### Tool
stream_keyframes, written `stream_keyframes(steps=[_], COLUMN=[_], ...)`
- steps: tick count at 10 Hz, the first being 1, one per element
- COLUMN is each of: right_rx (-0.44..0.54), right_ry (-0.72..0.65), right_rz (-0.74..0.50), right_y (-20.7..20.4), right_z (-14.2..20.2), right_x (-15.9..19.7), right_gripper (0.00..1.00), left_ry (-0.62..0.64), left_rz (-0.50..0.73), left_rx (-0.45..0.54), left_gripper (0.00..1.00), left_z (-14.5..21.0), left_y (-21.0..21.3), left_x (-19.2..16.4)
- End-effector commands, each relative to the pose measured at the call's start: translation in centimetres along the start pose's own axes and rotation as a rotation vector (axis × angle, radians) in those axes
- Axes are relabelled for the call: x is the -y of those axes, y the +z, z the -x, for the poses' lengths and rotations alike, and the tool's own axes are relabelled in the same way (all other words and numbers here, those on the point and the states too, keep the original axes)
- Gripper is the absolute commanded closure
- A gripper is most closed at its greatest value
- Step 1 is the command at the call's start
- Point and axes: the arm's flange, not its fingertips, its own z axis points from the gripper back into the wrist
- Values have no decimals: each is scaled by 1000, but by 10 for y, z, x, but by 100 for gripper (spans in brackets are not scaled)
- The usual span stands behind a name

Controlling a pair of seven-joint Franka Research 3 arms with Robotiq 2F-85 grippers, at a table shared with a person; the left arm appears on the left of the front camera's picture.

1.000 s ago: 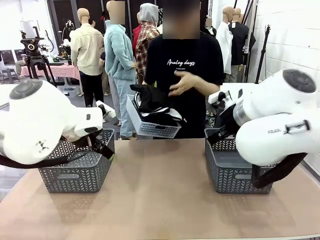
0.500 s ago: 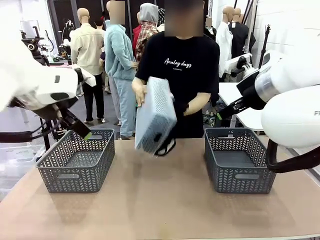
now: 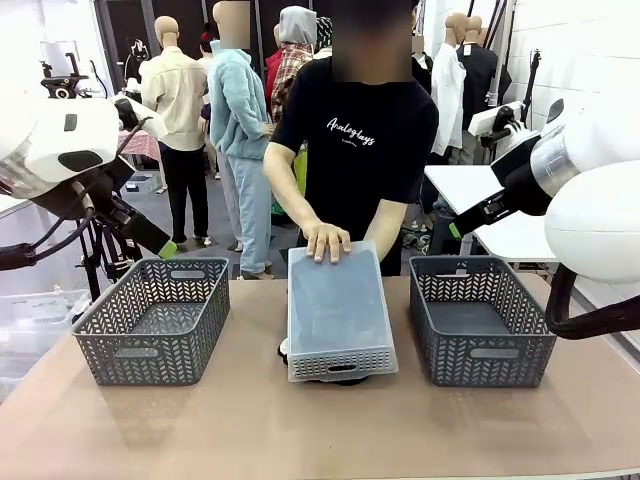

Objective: Sort the tops and bottoms.
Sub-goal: Lift clothes from the center of the table with your left hand.

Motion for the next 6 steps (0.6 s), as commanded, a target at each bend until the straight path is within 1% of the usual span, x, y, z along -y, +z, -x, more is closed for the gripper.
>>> stream_keyframes(steps=[1, 6], right_rx=[17, 17], right_ry=[6, 6], right_rz=[4, 4], right_y=[3, 3], right_z=[-3, -3], right_x=[-3, -3], right_gripper=[0, 0], left_ry=[-16, -16], left_rz=[-8, -8], left_rx=[-3, -3], left_gripper=[0, 0], left_z=[0, 0], left_y=[2, 2], left_x=[5, 5])
